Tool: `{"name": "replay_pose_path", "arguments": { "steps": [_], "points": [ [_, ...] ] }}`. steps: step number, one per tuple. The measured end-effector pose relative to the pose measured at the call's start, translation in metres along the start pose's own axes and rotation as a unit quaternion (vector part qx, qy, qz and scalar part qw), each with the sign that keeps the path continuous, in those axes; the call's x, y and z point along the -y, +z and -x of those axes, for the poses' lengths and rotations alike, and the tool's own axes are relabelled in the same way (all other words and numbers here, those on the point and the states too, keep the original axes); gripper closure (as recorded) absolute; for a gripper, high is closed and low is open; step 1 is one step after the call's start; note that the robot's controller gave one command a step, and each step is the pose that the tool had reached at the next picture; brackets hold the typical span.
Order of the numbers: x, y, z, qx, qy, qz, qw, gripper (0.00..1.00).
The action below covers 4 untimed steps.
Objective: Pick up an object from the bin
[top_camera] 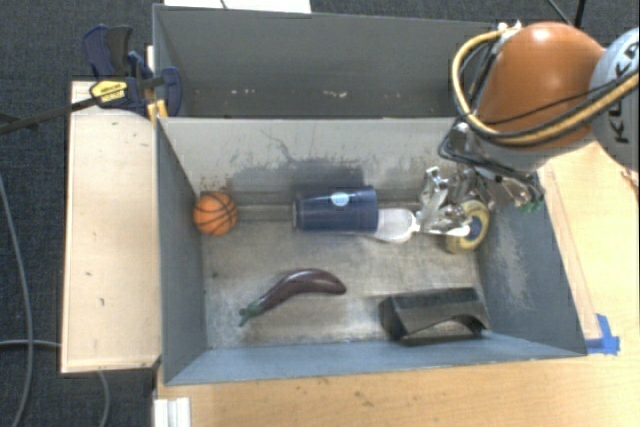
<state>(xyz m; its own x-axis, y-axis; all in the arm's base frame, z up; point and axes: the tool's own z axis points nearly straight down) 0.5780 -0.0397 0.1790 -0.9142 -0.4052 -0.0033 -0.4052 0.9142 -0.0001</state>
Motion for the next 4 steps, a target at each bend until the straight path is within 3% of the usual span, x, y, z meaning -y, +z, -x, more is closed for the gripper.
{"name": "replay_pose_path", "arguments": {
  "steps": [1, 3, 4],
  "points": [
    [0.000, 0.000, 0.000, -0.0002, 0.001, 0.000, 1.0000, 0.00],
    [0.000, 0.000, 0.000, -0.0001, -0.001, 0.000, 1.0000, 0.00],
    [-0.017, 0.014, -0.032, 0.0001, -0.016, 0.000, 0.9999, 0.00]
  ]
}}
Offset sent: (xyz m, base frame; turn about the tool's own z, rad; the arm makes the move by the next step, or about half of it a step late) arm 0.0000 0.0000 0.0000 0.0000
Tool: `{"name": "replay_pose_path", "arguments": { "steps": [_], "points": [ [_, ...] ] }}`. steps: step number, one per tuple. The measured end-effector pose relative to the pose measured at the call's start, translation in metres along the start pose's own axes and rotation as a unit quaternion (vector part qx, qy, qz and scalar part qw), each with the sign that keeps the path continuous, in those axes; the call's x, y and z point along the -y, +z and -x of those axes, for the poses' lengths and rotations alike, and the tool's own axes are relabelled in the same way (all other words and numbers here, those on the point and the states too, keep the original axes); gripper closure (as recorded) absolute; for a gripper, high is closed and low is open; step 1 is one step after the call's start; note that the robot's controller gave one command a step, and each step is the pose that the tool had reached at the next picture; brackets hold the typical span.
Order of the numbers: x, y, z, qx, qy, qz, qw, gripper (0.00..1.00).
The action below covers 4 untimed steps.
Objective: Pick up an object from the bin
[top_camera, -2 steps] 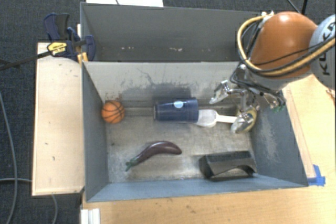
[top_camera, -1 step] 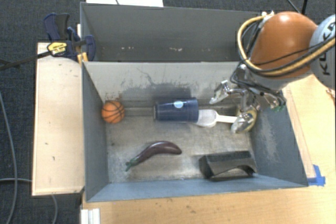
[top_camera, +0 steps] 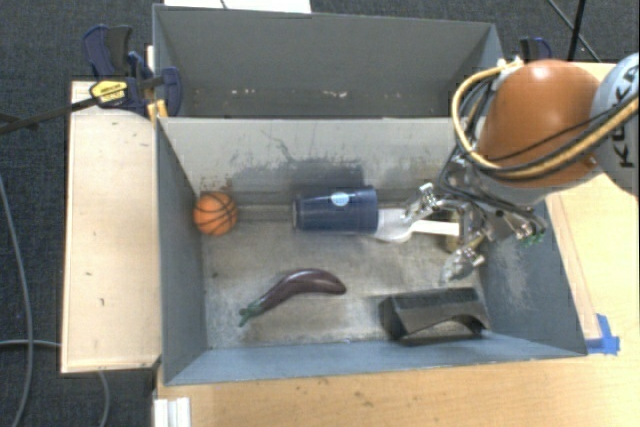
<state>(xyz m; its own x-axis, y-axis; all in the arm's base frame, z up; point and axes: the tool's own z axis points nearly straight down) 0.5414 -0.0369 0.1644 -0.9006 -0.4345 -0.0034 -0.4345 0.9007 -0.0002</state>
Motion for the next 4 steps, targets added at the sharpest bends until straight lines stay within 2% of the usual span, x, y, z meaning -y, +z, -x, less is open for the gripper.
{"name": "replay_pose_path", "arguments": {
  "steps": [1, 2, 3, 4],
  "points": [
    [0.042, 0.000, -0.008, 0.0001, -0.038, 0.001, 0.9993, 0.00],
    [0.067, -0.001, -0.011, 0.0003, -0.049, -0.001, 0.9988, 0.00],
    [0.083, -0.015, -0.031, -0.0002, -0.112, -0.001, 0.9937, 0.00],
    [0.069, -0.012, -0.008, -0.0004, -0.213, -0.002, 0.9770, 0.00]
  ]
}}
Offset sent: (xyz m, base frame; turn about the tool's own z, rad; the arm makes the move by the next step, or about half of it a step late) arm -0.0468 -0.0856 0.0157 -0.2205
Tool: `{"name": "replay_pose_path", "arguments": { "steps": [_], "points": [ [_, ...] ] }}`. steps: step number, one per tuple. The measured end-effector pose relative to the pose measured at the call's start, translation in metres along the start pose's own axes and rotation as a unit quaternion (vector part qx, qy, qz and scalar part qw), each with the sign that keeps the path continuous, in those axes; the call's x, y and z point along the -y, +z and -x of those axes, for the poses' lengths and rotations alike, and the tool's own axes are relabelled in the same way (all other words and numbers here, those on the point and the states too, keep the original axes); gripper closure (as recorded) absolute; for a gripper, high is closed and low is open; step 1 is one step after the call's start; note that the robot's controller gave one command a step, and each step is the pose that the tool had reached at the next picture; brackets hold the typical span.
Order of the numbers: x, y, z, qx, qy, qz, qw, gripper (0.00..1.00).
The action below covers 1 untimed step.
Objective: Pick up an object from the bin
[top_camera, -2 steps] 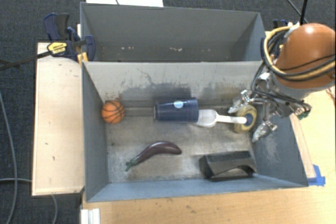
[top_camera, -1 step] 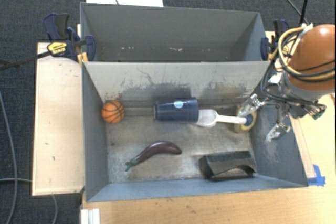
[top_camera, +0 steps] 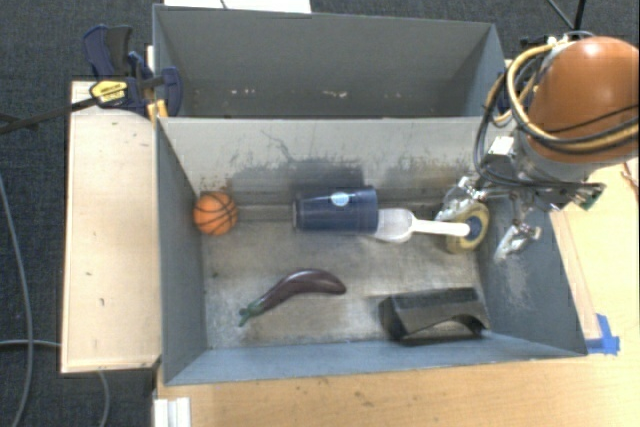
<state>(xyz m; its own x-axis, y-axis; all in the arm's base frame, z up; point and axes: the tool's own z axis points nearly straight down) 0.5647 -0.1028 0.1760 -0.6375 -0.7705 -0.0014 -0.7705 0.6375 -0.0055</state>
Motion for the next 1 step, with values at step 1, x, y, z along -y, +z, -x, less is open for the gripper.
{"name": "replay_pose_path", "arguments": {
  "steps": [1],
  "points": [
    [-0.0059, 0.0540, 0.0059, 0.0028, -0.042, -0.001, 0.9991, 0.00]
  ]
}}
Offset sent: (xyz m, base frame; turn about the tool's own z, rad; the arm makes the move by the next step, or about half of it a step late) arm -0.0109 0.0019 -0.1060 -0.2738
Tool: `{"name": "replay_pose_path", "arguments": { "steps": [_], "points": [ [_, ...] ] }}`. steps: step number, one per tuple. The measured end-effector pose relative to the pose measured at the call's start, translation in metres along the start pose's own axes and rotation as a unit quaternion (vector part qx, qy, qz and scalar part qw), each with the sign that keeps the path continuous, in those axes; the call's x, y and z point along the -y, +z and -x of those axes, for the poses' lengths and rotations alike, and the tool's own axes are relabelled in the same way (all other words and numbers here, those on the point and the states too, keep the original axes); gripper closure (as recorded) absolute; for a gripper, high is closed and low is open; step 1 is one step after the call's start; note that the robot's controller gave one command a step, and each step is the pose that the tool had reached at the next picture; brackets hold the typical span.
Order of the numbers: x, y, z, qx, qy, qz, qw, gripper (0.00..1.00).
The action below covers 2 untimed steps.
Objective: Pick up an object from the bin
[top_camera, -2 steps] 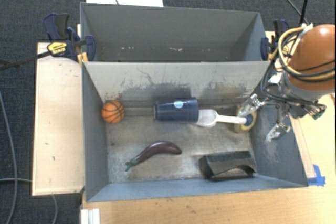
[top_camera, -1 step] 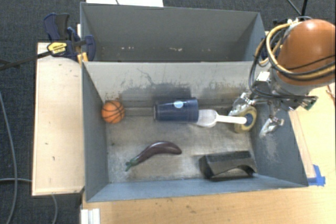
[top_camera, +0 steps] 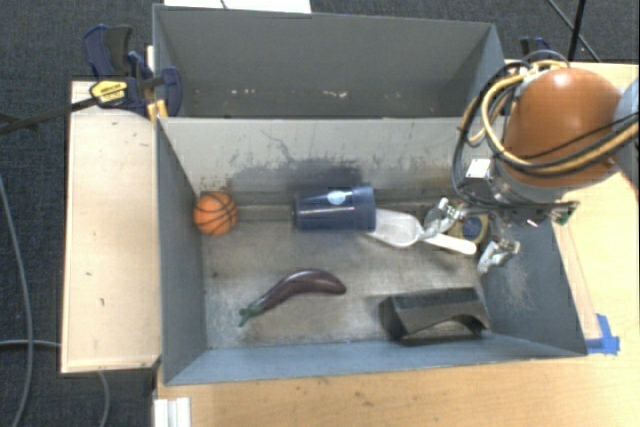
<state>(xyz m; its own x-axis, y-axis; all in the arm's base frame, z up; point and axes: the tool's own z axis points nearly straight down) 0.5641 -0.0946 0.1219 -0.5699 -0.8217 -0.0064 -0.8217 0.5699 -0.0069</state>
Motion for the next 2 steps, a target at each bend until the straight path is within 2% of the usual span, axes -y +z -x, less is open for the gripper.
{"name": "replay_pose_path", "arguments": {
  "steps": [1, 2],
  "points": [
    [0.0006, 0.0433, -0.0061, 0.0037, -0.091, -0.006, 0.9958, 1.00],
    [0.0006, 0.0433, -0.0061, 0.0037, -0.091, -0.006, 0.9958, 1.00]
  ]
}}
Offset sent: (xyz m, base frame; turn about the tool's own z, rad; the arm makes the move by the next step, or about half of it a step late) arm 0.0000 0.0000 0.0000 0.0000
